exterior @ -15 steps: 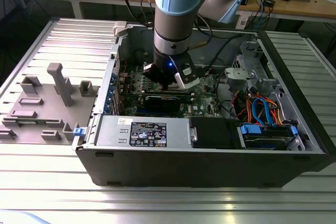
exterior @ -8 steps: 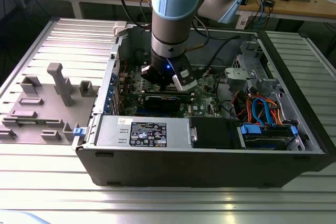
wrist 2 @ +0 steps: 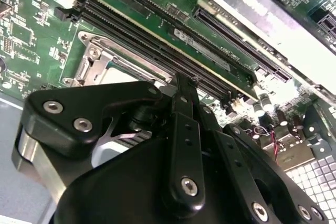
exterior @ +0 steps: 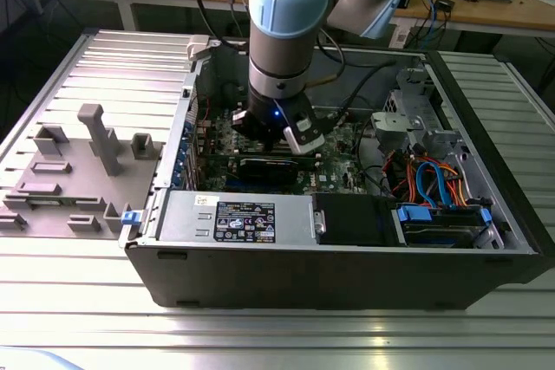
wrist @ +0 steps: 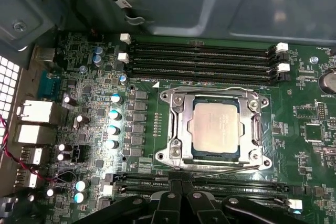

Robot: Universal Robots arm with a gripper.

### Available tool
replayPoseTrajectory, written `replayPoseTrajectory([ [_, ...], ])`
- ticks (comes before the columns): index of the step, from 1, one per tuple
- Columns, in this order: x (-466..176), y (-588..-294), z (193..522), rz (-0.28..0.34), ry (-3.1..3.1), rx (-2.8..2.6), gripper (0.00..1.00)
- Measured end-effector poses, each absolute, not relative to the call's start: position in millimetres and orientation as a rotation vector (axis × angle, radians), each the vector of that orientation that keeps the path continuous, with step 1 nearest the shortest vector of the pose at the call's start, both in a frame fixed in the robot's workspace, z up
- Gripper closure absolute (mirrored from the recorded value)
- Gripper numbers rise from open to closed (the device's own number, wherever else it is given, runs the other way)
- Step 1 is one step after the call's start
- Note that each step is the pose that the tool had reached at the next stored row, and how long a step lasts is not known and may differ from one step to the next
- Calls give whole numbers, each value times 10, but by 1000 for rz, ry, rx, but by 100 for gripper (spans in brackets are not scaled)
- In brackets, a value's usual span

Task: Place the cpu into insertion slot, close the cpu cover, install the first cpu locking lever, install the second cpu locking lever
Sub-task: 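Install the second cpu locking lever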

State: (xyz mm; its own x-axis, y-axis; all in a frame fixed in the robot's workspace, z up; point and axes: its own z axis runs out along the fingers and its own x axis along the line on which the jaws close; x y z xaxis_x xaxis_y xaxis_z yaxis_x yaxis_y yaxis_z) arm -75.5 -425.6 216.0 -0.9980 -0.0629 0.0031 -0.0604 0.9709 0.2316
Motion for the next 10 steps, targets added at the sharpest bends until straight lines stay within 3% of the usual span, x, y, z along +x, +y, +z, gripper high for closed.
replayPoseTrajectory([
  [10, -787, -4305, 2096, -424, -3101, 98, 89],
])
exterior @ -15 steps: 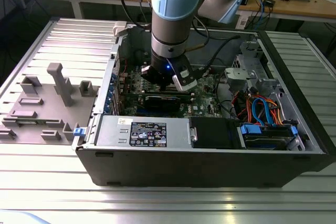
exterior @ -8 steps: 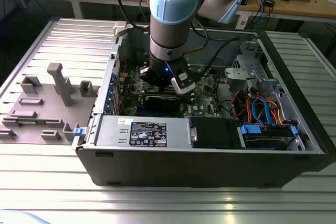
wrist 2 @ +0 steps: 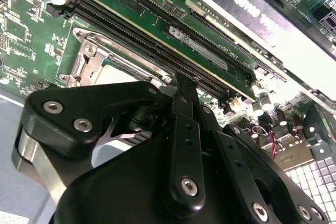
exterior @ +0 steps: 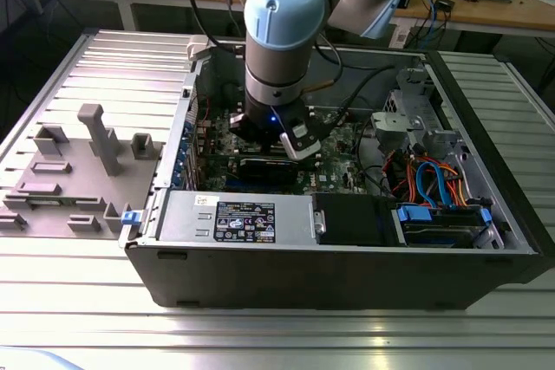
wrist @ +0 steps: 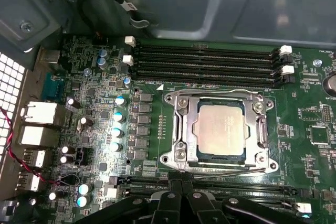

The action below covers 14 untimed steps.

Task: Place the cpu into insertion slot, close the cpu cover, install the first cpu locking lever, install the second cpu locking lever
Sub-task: 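Install the second cpu locking lever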

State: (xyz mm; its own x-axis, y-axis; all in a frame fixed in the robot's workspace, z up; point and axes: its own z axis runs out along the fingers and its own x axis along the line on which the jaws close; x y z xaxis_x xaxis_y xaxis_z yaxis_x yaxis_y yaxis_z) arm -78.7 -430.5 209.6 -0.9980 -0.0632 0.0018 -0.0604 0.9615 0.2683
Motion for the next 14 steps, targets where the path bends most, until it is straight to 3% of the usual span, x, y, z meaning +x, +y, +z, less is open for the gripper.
replayPoseTrajectory([
  [14, -882, -4260, 1959, -508, -3090, 98, 89],
])
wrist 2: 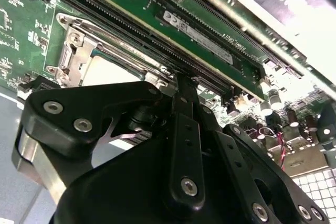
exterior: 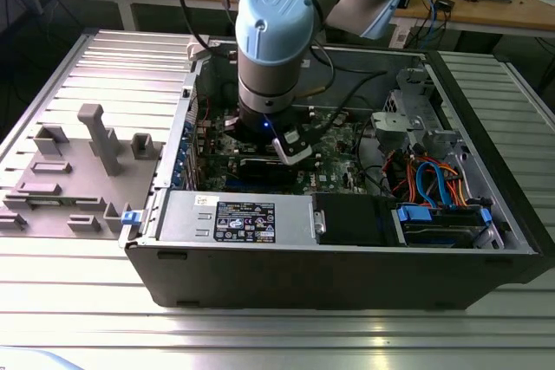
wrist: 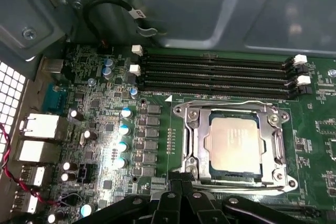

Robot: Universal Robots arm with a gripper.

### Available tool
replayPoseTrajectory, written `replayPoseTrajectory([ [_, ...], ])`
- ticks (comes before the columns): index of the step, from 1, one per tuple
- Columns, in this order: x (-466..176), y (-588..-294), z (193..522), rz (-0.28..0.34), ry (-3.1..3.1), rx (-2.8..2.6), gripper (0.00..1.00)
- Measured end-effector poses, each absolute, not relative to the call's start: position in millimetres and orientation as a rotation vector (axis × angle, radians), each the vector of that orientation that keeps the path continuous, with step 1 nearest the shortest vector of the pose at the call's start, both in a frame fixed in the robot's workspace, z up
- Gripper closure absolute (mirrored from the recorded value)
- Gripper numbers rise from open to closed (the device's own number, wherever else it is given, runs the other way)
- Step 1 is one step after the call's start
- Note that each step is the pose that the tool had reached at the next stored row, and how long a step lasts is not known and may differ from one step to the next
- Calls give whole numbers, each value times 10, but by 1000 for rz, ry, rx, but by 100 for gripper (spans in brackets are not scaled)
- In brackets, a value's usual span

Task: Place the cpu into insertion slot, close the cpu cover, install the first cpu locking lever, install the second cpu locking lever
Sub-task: 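Install the second cpu locking lever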

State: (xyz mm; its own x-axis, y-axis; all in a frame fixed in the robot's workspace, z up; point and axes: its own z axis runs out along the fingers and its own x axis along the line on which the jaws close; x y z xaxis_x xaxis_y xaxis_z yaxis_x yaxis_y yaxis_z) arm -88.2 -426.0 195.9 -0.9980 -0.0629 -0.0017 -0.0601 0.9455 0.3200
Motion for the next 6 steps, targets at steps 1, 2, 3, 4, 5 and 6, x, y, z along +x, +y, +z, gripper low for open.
replayPoseTrajectory([
  [1, -890, -4253, 1950, -514, -3089, 98, 89],
  [2, -895, -4249, 1945, -516, -3089, 98, 89],
  [3, -901, -4244, 1942, -518, -3088, 98, 89],
  [4, -912, -4232, 1938, -519, -3088, 98, 89],
  [5, -938, -4211, 1987, -520, -3088, 98, 89],
  [6, -962, -4211, 2149, -522, -3088, 98, 89],
])
